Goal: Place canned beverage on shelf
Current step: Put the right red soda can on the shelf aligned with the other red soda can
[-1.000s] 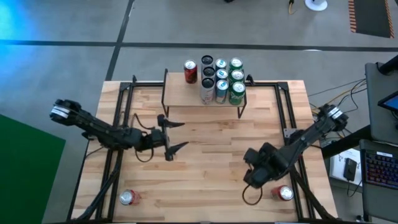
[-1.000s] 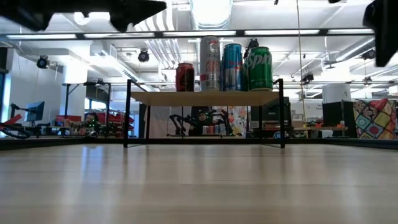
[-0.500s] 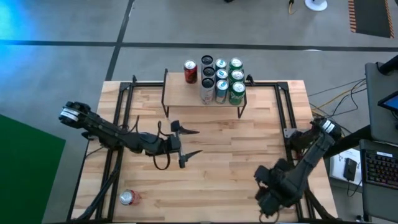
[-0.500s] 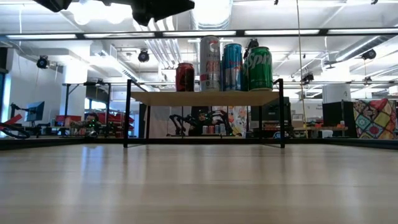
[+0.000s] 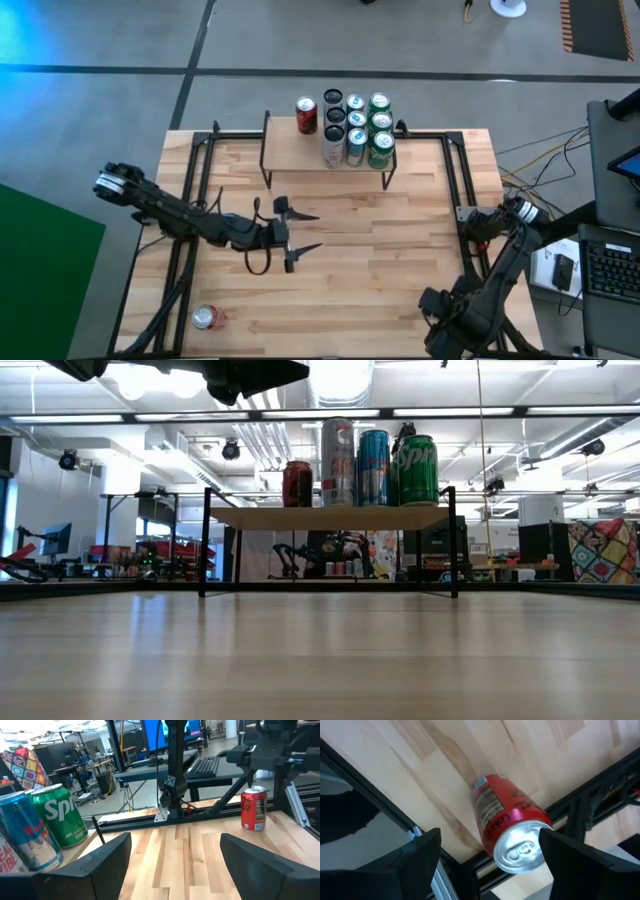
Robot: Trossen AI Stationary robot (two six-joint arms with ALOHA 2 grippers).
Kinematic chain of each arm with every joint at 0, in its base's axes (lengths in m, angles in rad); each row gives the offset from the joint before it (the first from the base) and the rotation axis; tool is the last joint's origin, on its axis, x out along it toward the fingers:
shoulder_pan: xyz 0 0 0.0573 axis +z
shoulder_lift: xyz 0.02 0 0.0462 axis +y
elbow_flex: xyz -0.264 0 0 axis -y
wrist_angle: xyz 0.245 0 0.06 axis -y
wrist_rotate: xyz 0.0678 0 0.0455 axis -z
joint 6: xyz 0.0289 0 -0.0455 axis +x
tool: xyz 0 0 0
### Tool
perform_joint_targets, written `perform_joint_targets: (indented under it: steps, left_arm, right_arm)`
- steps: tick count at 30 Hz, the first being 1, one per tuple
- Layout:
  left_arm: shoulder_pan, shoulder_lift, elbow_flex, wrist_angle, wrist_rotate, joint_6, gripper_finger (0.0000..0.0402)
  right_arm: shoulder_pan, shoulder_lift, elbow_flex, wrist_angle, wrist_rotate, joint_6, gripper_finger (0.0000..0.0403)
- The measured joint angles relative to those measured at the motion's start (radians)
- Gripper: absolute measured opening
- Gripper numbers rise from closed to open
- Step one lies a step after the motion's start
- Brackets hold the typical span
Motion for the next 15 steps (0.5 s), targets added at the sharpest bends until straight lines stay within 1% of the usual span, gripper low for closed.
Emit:
perform_joint_targets:
  steps: [6,9,11,15]
  left_arm:
    - [-0.004,-0.007,0.0,-0.023,0.002,0.0,0.0288]
    - [-0.004,-0.009,0.0,-0.039,0.03,0.003,0.0287]
    - [-0.004,-0.01,0.0,-0.049,0.047,0.003,0.0287]
    - [-0.004,-0.016,0.0,-0.061,0.05,0.003,0.0287]
  right_arm:
    - [0.0,-0.002,0.0,-0.05,-0.008,-0.004,0.0325]
    - [0.0,-0.002,0.0,-0.061,0.001,-0.049,0.0328]
    - [0.0,-0.002,0.0,-0.062,0.001,-0.079,0.0336]
    - [0.001,-0.002,0.0,-0.081,0.007,-0.126,0.0365]
